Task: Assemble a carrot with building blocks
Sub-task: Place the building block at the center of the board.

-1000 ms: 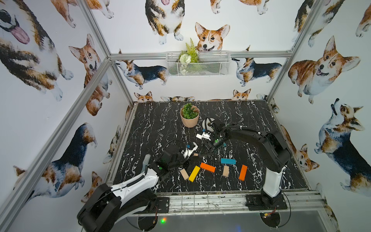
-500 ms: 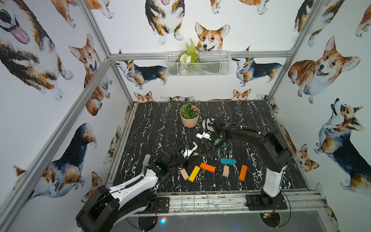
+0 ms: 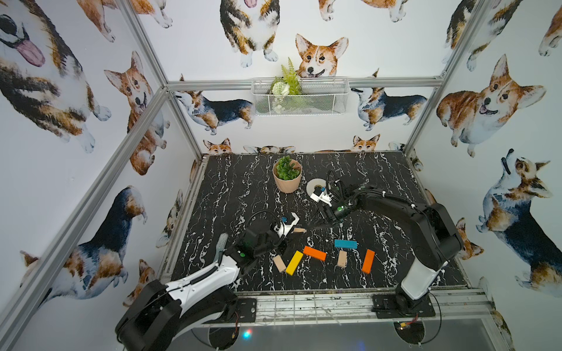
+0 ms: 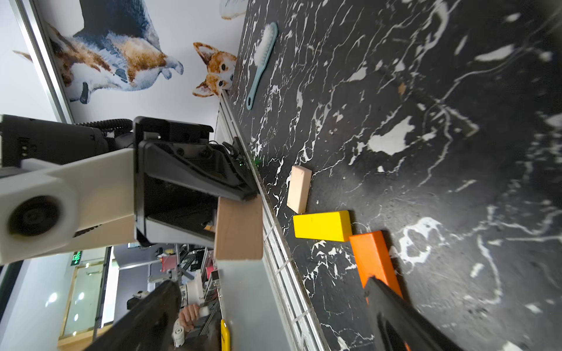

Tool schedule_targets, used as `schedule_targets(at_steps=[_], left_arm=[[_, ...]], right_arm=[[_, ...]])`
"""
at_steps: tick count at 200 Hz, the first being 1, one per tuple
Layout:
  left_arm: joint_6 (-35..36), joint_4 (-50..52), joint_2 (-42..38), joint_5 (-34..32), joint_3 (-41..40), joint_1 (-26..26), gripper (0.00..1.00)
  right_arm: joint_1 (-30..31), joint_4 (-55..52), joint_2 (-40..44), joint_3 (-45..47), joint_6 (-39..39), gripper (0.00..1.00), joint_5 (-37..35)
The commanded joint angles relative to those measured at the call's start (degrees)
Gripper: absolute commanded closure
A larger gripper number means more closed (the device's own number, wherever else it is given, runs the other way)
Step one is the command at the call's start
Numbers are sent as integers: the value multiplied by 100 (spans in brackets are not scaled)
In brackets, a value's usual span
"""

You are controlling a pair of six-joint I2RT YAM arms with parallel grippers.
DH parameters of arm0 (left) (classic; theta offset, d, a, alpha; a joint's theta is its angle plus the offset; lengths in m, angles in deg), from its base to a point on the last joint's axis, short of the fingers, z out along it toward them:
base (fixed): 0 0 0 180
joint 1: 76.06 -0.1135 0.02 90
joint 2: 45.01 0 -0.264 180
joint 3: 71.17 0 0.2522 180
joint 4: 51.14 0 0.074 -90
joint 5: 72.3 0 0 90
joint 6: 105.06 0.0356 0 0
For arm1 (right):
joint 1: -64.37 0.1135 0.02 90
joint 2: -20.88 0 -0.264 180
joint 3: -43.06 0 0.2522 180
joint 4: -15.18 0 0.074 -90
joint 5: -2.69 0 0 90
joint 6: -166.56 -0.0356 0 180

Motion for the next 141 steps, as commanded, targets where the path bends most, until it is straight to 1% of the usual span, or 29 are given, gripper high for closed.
schedule_targets(at_steps=[1,35,64,85,101,141], left_arm=[[-78,-443,315,-314,37,2,90],[-405,-721,961,-693,272,11,91],[-486,-926,1293,-1289,322,22,91],[-507,-1098,1714,-1581,420,20,91],[-550,-1333,2110,-1695,488,26,91],[-679,-2063,3117,-1799,626,22,91]], right_arm=[[-230,46,396,138,14,0,-578],[-359,242,809,456,87,1,-1141],[-381,352,950,608,78,1,-1226],[-380,410,1083,693,48,1,-1326],[-378,538,1249,809,-22,1,-1433],[-376,697,1417,962,-114,1,-1366]])
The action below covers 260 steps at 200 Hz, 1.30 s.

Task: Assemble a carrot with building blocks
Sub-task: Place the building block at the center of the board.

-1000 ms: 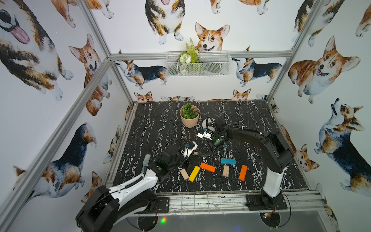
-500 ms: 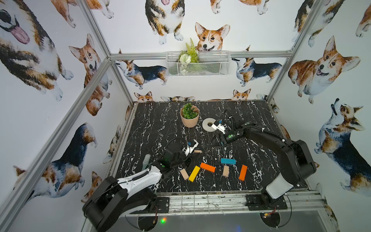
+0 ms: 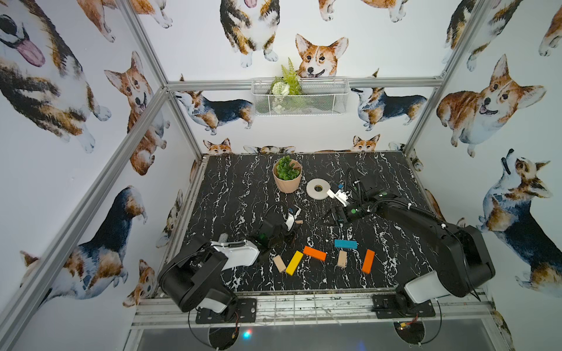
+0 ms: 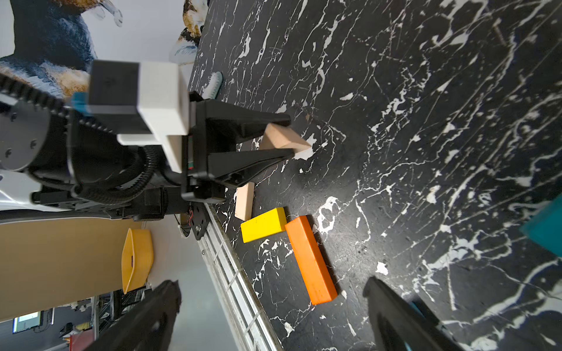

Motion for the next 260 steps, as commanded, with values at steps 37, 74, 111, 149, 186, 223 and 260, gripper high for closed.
schedule_targets(at_steps=[37,74,111,149,186,223,260], left_arm=[[-230,-1026,1164,-439,334,-1,91],[-303,-985,1480,-719,510,1,83],[-393,-934,1655,-888,603,1,62],[-397,-898,1714,-898,621,-3,36],[-471,-926,1504,-924,532,-8,18],[-715,-690,365,-914,286,-1,0],[-1192,1310,-1231,-1359,640,5,0]], right_arm=[[2,294,69,102,-77,1,-37],[7,284,132,143,-74,0,-175],[3,302,117,154,-90,1,-171],[4,311,122,178,-98,1,-212],[2,392,150,231,-155,1,-321],[13,602,284,379,-237,0,-949],[134,1031,918,784,-296,1,-2453]])
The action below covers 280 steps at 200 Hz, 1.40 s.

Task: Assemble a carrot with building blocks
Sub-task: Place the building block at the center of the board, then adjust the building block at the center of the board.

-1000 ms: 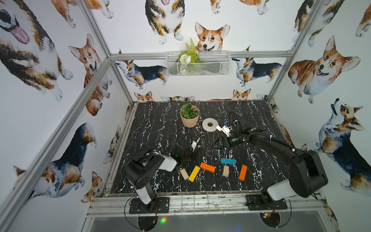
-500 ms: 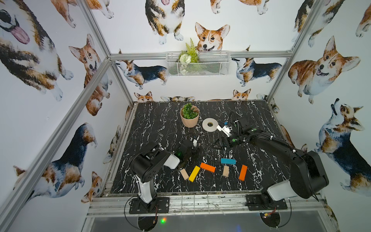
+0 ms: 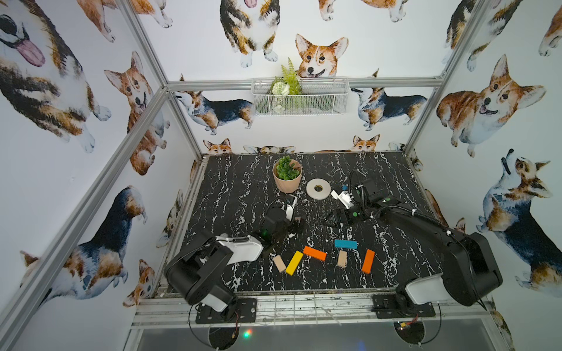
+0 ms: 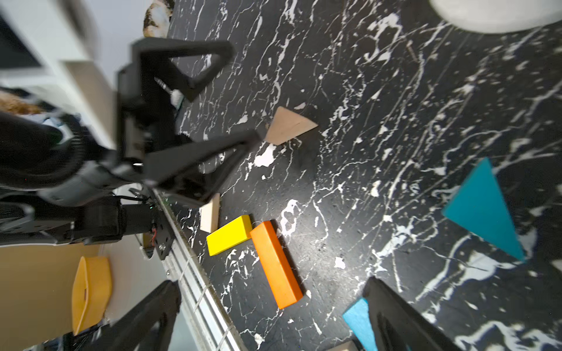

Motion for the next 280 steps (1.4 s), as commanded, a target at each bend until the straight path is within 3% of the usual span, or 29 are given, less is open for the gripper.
schedule_targets(at_steps=[1,48,72,86,110,144,154,171,208,218,233,280], left_arm=[[-429,1485,-832,-382,270,-3,0],[-143,2983,-2005,-903,515,-19,0],[201,3158,-2328,-1559,274,-19,0],[386,2973,-2469,-1625,47,-36,0],[720,2634,-2465,-1873,-320,-72,0],[420,2623,-2197,-1433,-337,-319,0],[347,2507,-2196,-1392,-414,-340,0],[294,2357,-2197,-1261,-513,-409,0],[141,2216,-1810,-972,-513,-447,0],[111,2166,-1606,-834,-476,-452,0],[87,2134,-1366,-741,-386,-442,0],[71,1902,-918,-507,-237,-448,1]], right_arm=[[90,522,430,229,-111,1,-1302],[131,1070,1088,784,-150,1,-2711],[575,1033,1282,873,151,1,-4296],[843,1205,1482,1038,405,1,-4994],[849,1557,1888,1448,561,1,-5498],[483,1517,2205,1633,397,0,-5207],[385,1386,2142,1572,376,11,-5014],[338,1295,1946,1506,374,47,-4877],[336,1546,1262,1464,475,70,-3854],[348,1511,1016,1335,488,64,-3609],[342,1519,697,1185,592,33,-3338],[345,1941,172,1057,741,26,-2885]])
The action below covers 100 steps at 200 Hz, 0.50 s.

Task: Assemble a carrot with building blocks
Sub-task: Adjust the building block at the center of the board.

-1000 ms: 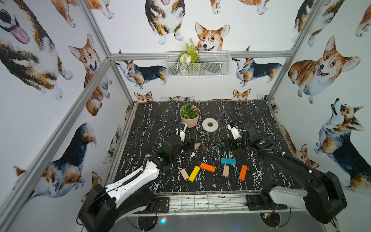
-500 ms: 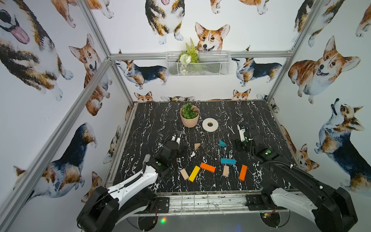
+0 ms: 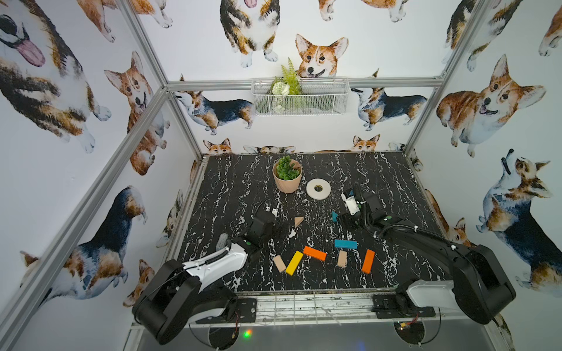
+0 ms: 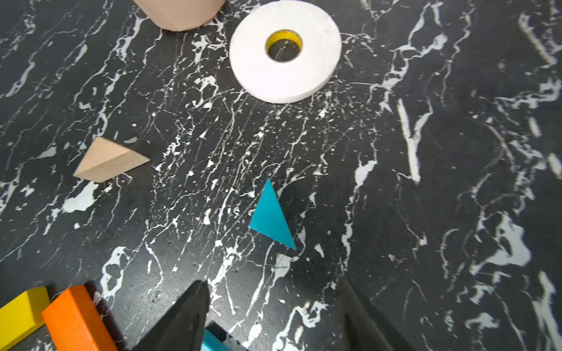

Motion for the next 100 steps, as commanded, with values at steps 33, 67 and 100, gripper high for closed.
schedule_targets(at_steps=[33,67,100], left_arm=[[-102,-175,240,349,215,-6,2],[-141,-121,106,328,165,-8,1],[-151,-62,66,337,188,-8,1]], right_arm=[[5,94,-908,-626,180,26,345],[6,-187,-1316,-972,164,29,311],[4,-470,-1588,-1170,50,29,304]])
